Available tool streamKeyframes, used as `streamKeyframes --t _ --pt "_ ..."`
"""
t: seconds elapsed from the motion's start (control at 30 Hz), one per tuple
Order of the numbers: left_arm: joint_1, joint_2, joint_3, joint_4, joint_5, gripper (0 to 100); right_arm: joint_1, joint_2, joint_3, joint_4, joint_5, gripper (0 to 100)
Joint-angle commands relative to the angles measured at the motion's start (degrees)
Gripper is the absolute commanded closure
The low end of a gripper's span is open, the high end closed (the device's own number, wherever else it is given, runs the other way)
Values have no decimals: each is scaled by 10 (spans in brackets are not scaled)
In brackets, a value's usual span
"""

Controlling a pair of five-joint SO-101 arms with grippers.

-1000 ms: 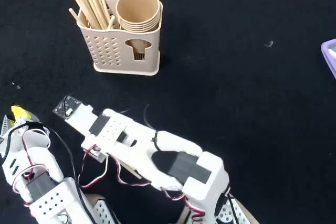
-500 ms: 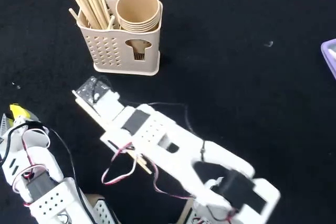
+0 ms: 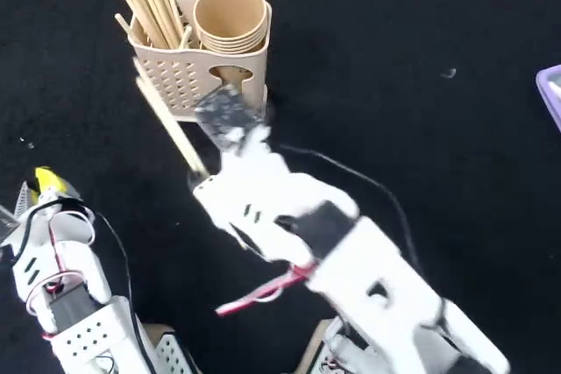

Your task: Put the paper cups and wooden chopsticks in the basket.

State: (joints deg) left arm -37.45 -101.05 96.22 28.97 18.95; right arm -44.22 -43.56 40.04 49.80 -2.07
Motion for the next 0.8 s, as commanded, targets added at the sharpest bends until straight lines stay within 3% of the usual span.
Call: streamKeyframes --t 0.0,0.2,0.43,0.77 --pt "29 -4 12 2 -40 898 15 -119 -18 -114 4 987" --pt "35 -4 12 3 -44 898 24 -109 -15 -376 4 987" --pt "40 -8 13 18 -44 898 62 76 -54 -695 4 987" --pt "40 -8 13 20 -44 898 110 414 -320 -728 4 987"
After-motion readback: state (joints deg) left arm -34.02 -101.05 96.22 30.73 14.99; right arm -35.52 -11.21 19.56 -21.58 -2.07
